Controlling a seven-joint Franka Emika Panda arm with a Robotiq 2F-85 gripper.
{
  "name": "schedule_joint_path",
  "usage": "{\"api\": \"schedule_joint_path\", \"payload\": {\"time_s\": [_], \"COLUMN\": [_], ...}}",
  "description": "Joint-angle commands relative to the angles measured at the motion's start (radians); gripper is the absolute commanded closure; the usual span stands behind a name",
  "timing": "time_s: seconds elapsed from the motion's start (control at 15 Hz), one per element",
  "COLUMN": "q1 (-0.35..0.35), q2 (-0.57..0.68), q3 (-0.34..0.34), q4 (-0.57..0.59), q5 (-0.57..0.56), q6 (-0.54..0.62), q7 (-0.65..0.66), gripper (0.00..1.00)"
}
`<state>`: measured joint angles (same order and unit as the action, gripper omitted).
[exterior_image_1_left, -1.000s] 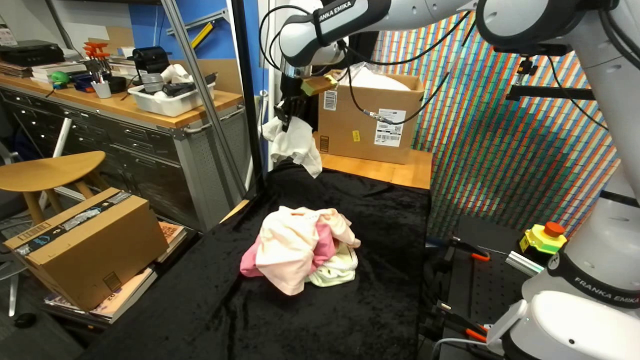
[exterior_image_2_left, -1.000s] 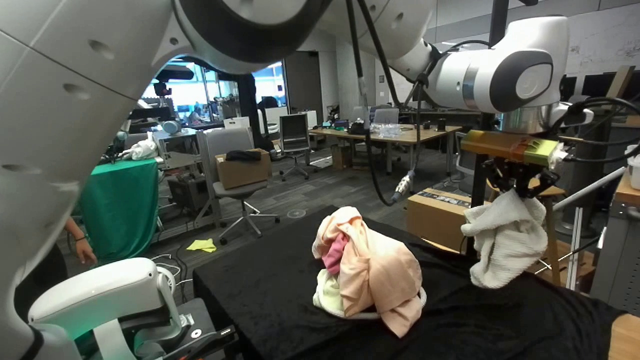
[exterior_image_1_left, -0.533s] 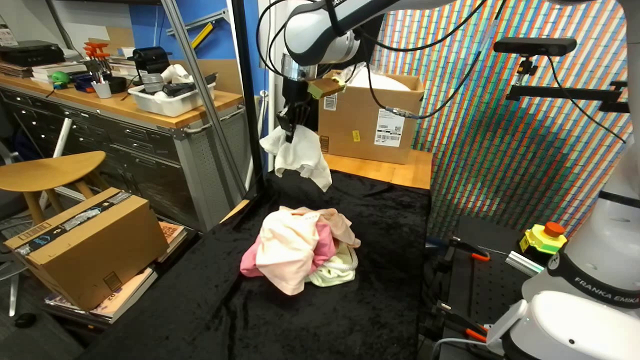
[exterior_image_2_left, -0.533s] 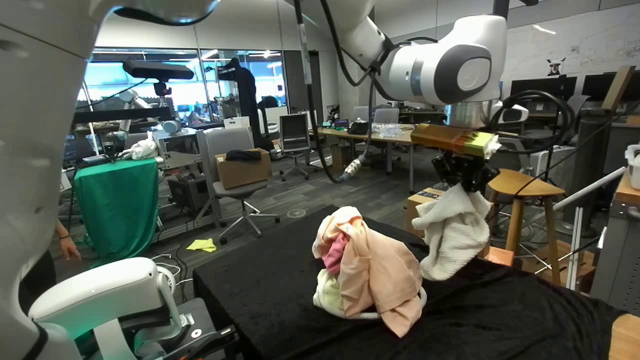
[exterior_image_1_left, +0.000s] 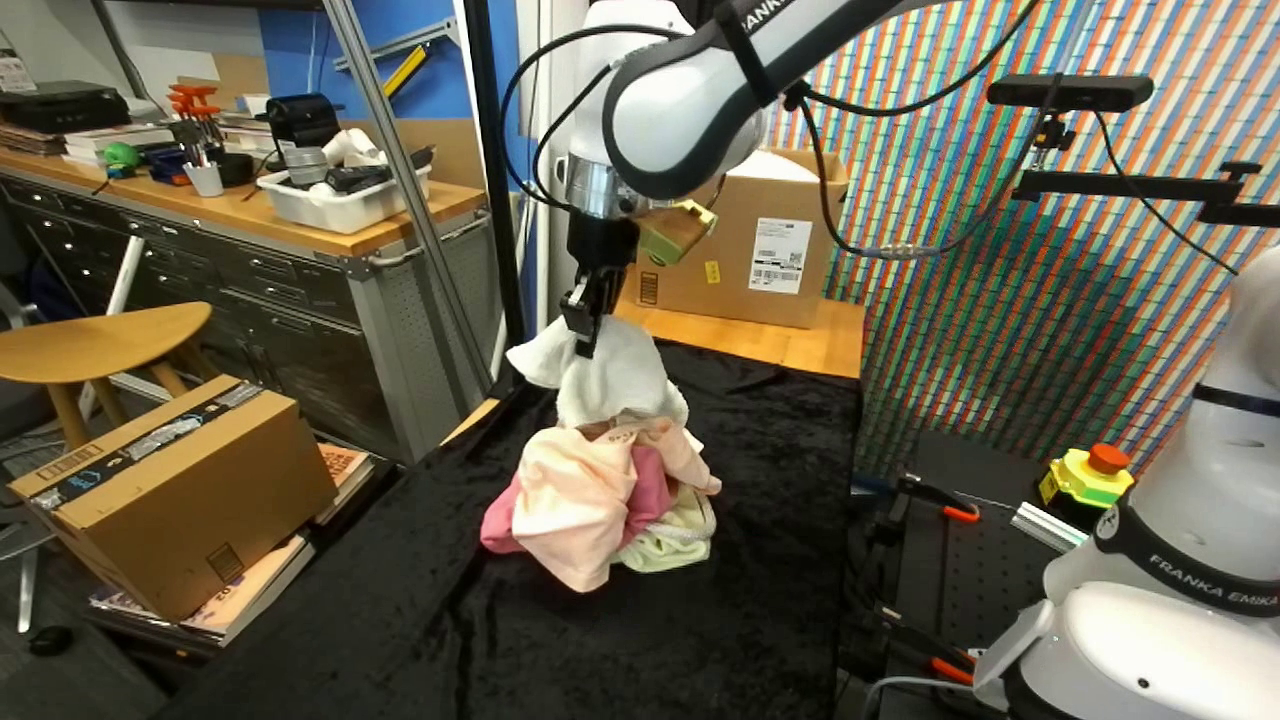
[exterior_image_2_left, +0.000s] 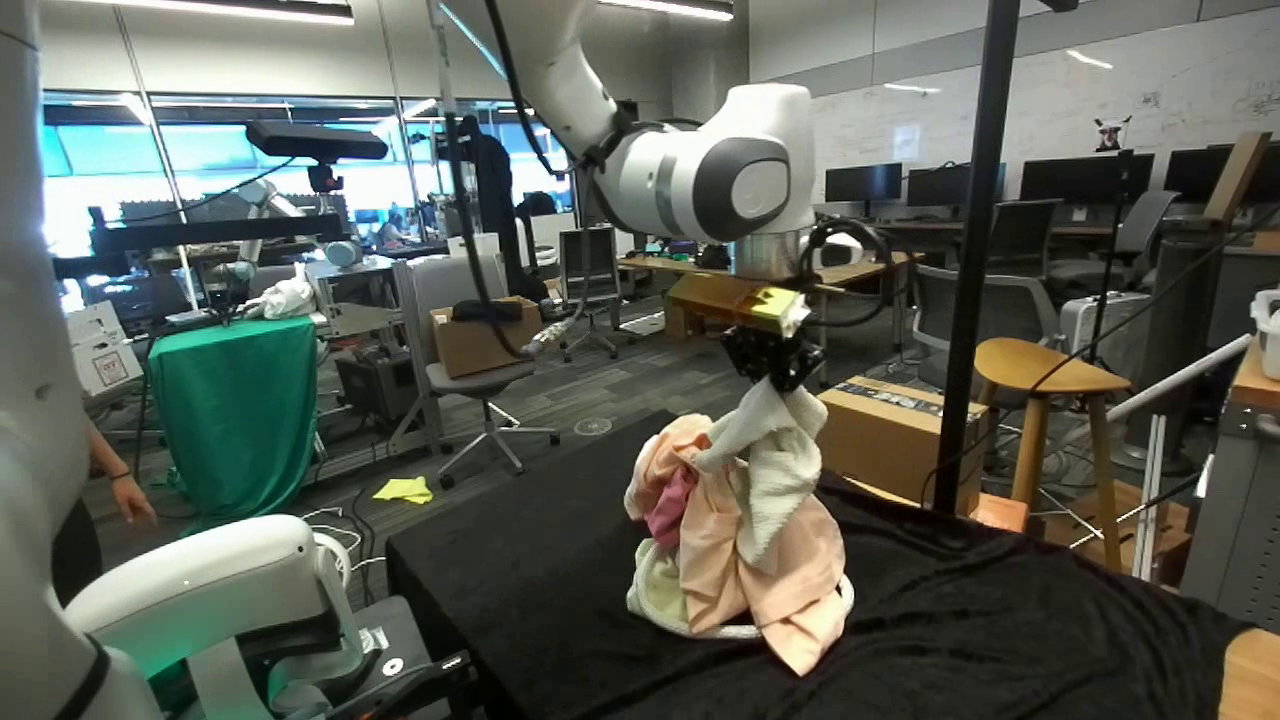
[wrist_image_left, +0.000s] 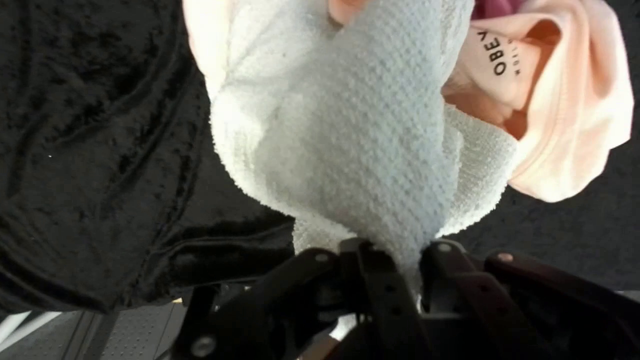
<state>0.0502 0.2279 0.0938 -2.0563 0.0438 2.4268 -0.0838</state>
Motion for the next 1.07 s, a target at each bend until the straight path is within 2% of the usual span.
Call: {"api": "schedule_joint_path", "payload": {"time_s": [0.0, 0.27, 0.33, 0.4, 0.53, 0.67, 0.93, 1.0], "q1": [0.097, 0.189, 0.199, 0.211, 0.219, 0.211, 0.179, 0.166], "q2": [-0.074, -0.003, 0.006, 0.012, 0.021, 0.013, -0.037, -0.07], "q3": [-0.016, -0.094, -0.108, -0.123, -0.145, -0.145, -0.11, -0.09], "q4": [-0.199, -0.214, -0.209, -0.21, -0.211, -0.221, -0.259, -0.279], "q5": [-0.163, -0.454, -0.486, -0.52, -0.542, -0.516, -0.427, -0.379], "q6": [0.254, 0.296, 0.268, 0.264, 0.259, 0.251, 0.231, 0.209], "q7": [0.213, 0.537, 0.579, 0.623, 0.676, 0.677, 0.587, 0.537], "gripper": [0.97, 0.97, 0.62, 0.61, 0.48, 0.32, 0.01, 0.0]}}
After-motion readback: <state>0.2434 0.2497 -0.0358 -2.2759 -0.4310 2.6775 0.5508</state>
